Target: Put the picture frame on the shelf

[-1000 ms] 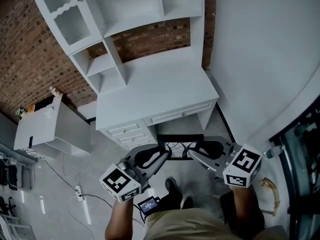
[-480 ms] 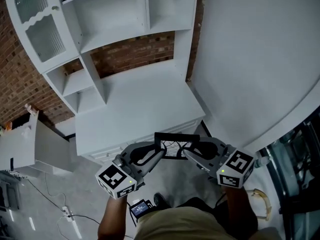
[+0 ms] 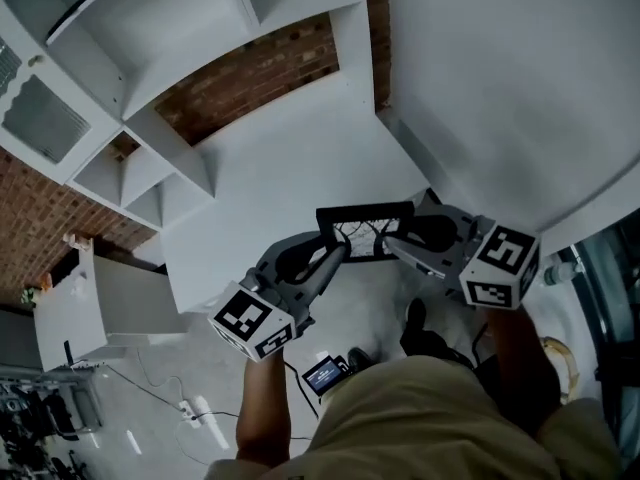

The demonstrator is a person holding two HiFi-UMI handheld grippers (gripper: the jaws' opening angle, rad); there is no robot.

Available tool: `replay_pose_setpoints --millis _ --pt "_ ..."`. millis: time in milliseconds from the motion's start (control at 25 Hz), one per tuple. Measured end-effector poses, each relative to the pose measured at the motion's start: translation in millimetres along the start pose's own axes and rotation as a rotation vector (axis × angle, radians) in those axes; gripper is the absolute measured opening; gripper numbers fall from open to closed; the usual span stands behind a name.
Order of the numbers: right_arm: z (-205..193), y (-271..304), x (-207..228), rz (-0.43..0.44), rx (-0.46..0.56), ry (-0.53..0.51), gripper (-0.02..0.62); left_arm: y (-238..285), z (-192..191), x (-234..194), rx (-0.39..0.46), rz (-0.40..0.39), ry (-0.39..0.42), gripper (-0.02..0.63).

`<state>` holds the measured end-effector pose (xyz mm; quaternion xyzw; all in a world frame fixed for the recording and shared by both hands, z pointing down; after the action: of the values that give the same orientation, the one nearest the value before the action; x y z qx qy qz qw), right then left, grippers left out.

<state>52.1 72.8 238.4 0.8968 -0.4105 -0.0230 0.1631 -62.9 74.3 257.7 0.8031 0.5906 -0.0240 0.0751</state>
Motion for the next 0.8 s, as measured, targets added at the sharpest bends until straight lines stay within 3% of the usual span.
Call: replay_pose_setpoints --millis 160,480,800 --pt "-21 17 56 0.048 0.019 0.013 0.082 41 -18 -32 -0.033 0.048 -0.006 0.083" --pt "-6 67 189 0.142 -0.021 0.012 0.081 124 -9 -135 -0.035 0.156 -0.065 0.083" --pt "-9 83 210 0.158 0.002 0.030 0.083 134 -11 -155 -0.069 0.187 -0.049 0.083"
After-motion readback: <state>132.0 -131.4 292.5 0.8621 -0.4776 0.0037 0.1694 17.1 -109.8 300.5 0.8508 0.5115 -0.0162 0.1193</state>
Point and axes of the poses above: the fingertips, and each gripper's own axes: y forward along the fingers, x to its right, z out of its top, the point moved 3 cm from there along -y, backward along the fingers, and after that the axes turned 12 degrees about -z, right-handed, at the moved point
